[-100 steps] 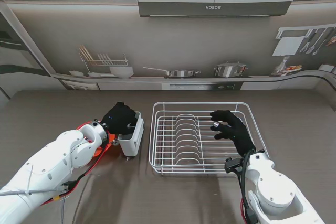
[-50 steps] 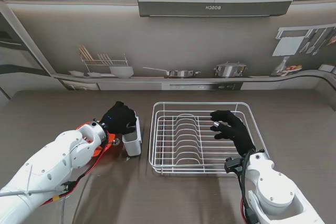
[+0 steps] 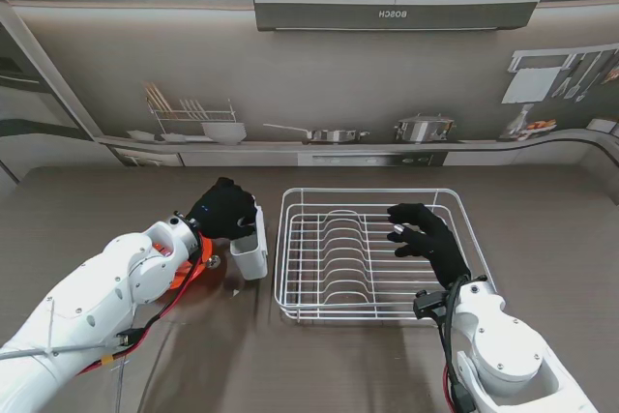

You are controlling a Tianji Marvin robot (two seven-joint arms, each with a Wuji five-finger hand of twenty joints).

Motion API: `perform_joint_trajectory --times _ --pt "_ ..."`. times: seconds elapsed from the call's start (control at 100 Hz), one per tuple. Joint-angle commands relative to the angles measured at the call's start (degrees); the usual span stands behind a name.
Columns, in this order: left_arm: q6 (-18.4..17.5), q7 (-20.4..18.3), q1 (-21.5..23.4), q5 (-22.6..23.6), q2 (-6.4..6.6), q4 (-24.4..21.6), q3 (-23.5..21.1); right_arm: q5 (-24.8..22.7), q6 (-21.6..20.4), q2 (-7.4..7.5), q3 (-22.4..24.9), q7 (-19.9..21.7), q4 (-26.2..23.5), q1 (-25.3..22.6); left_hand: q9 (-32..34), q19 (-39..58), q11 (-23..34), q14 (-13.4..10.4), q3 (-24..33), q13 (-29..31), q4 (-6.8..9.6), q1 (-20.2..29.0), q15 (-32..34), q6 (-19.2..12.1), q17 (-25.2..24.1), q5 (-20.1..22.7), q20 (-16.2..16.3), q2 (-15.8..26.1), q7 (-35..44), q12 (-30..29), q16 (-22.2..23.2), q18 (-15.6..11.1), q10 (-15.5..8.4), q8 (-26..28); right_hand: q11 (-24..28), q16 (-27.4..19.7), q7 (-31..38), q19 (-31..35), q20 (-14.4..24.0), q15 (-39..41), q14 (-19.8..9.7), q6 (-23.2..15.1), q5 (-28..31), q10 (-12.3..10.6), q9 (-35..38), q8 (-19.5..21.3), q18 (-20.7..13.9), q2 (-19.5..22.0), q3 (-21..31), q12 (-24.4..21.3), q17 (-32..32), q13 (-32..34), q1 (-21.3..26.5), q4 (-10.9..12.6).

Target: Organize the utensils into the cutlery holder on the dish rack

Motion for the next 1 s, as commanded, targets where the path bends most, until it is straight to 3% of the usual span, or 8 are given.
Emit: perform_joint_trajectory --times 0.0,0.51,0.99 --pt "-0.51 -1.09 -0.77 -0.46 -0.57 -0.97 -0.12 0.12 0.05 -0.27 -0.14 0.68 -0.04 -0.19 0.17 1.69 -0.24 0.08 1.68 0.16 -1.05 2.16 0.11 -1.13 -1.06 1.05 -0.95 1.68 2.58 0.82 0.30 -1.20 -0.54 1.45 -0.36 0.18 -0.39 -0.86 1.25 -0.17 -0.60 -0.09 0.03 -0.17 0.91 -0.71 0.53 0.83 -0.71 -0.10 0.26 1.19 -1.40 -0.23" --pt "-1.98 0.25 -5.22 -3.01 -1.63 2.77 4.35 0.28 -0.03 -0.27 -0.17 0.77 0.10 -0.13 0.48 1.74 -0.71 0.08 1.31 0.49 -0.89 2.14 0.11 -1.42 -0.99 0.92 -1.04 1.81 2.11 1.04 0.26 -1.07 -0.67 1.97 -0.36 0.19 -0.39 -0.89 1.19 -0.16 -0.64 -0.10 -0.03 -0.13 0.92 -0.73 0.51 0.80 -0.71 -0.13 0.23 1.22 -1.36 -0.24" --pt "-2.54 -0.31 -6.04 -4.31 -1.89 4.26 6.31 0.47 0.01 -0.27 -0.30 0.89 0.26 -0.05 0.68 1.79 -1.07 0.20 1.15 0.64 -0.86 2.18 0.13 -1.62 -0.89 1.01 -1.13 1.76 1.80 0.51 0.21 -1.04 -0.42 1.90 -0.37 0.19 -0.41 -0.88 1.18 -0.18 -0.58 -0.03 0.01 -0.17 0.89 -0.76 0.53 0.87 -0.70 -0.14 0.24 1.16 -1.35 -0.24"
